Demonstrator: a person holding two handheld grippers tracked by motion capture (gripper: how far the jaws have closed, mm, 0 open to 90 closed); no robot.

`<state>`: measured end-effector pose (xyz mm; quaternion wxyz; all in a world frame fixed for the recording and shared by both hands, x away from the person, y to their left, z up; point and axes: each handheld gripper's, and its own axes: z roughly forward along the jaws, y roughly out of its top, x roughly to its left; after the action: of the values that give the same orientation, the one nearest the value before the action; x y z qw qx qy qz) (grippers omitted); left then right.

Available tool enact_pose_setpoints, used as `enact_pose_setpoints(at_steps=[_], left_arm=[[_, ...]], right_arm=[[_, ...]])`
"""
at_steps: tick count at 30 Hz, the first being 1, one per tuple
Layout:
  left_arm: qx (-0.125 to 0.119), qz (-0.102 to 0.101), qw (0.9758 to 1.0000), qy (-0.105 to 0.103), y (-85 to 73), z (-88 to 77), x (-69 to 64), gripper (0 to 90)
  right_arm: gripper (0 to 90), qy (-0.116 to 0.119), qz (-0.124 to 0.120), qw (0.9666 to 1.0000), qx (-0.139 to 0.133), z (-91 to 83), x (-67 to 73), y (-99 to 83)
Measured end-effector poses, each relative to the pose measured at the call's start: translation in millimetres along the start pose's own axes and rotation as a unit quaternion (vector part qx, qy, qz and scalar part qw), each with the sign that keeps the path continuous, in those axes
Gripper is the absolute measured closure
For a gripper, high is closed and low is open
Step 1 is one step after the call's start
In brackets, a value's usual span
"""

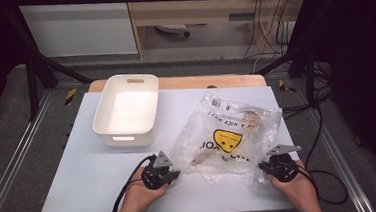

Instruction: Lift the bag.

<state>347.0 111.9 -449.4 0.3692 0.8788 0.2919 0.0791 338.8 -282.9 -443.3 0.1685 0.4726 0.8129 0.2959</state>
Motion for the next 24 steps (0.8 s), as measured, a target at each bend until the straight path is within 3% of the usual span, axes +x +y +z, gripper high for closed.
enact_pose_setpoints(at_steps=[4, 7, 15, 19, 24], left_arm=[[0.003, 0.005, 1.0, 0.007, -2.1, -2.3, -2.8, 89.9], [0.003, 0.003, 0.9999, 0.011, -2.6, -3.2, 1.4, 89.9], [-0.001, 0.001, 0.9999, 0.015, -3.5, -3.3, 5.4, 89.9], [-0.001, 0.001, 0.9999, 0.015, -3.6, -3.2, 5.8, 89.9], [-0.001, 0.001, 0.9999, 0.015, -3.5, -3.0, 6.2, 89.9]], right_arm=[[88.2, 0.002, 0.0, 1.0, -0.005, -1.0, 1.3, -1.1], [79.3, 0.003, 0.0, 0.9999, -0.015, -3.2, 3.2, -2.6], [40.6, -0.005, 0.018, 0.9993, -0.032, -8.9, 5.2, -6.0], [17.7, -0.027, 0.017, 0.9988, -0.037, -9.6, 6.2, -9.0], [9.4, -0.027, 0.029, 0.9987, -0.031, -9.6, 3.6, -17.0]])
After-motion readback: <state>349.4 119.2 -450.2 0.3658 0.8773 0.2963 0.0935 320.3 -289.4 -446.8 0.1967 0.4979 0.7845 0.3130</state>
